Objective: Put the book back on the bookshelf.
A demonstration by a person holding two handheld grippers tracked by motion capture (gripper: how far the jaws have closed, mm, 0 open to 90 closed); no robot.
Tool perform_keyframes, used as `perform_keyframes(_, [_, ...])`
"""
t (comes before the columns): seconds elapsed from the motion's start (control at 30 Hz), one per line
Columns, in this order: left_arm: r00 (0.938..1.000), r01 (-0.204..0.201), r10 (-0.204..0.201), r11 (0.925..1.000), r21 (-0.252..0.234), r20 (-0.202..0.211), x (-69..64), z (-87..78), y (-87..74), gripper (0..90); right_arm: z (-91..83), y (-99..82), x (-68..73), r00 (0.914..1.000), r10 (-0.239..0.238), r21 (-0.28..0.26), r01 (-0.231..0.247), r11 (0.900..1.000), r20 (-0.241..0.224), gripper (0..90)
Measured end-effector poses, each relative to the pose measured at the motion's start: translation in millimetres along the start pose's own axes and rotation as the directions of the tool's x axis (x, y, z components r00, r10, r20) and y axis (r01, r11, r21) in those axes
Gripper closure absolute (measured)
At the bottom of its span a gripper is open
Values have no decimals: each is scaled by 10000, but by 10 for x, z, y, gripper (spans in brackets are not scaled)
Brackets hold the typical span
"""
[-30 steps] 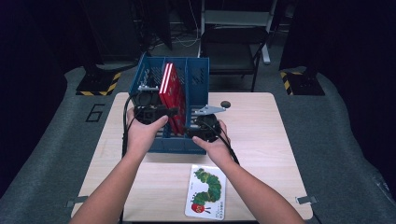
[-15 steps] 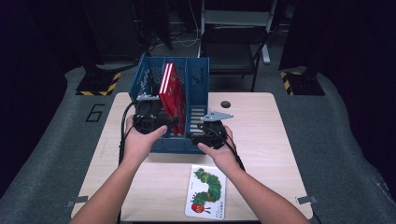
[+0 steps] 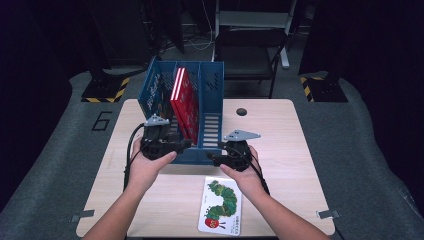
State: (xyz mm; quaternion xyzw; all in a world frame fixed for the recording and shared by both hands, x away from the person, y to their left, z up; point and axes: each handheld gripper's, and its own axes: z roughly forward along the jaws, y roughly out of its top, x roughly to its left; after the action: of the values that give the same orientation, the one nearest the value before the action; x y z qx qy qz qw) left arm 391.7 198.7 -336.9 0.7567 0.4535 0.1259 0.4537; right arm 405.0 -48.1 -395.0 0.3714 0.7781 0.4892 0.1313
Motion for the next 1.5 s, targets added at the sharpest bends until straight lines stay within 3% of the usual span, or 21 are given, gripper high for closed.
perform_keyframes(0.03, [9998, -198, 198, 9998, 58, 1, 0, -6, -29, 428, -24, -17, 3, 10000, 7, -47, -7, 10000, -27, 407])
perform_keyframes(0.2, [9991, -396, 394, 9991, 151, 155, -22, -12, -180, 423, -153, -124, 1, 9998, -18, -221, 22, 9998, 195, 407])
perform_keyframes(0.5, [9984, -112, 106, 9999, 102, 551, -34, -32, -409, 422, -298, -306, -44, 9992, 84, -228, -75, 9997, 402, 407])
perform_keyframes(0.6, [9974, -355, 337, 9990, 279, 640, -22, -65, -469, 422, -356, -346, -47, 9989, 44, -293, -30, 9996, 476, 407])
perform_keyframes(0.77, [9976, -335, 325, 9993, 156, 607, -43, -72, -559, 422, -447, -428, -54, 9986, 200, -445, -178, 9989, 489, 407])
perform_keyframes(0.87, [9961, -616, 597, 9977, 271, 653, -58, -61, -591, 422, -489, -482, -35, 9981, 43, -467, -14, 9989, 615, 407])
perform_keyframes(1.07, [9954, -669, 649, 9974, 266, 708, -49, -54, -668, 418, -550, -560, -8, 9967, -151, -398, 183, 9990, 793, 406])
perform_keyframes(1.1, [9962, -500, 478, 9983, 288, 725, -44, -48, -696, 419, -557, -574, -6, 9964, -152, -403, 186, 9990, 833, 406])
perform_keyframes(1.33, [9937, -526, 480, 9977, 439, 1009, -30, -30, -847, 424, -627, -720, -37, 9953, 97, -224, -75, 9997, 963, 406])
perform_keyframes(1.5, [9935, -320, 268, 9984, 457, 1106, -39, -3, -946, 424, -674, -835, -61, 9945, 369, -103, -361, 9993, 976, 405])
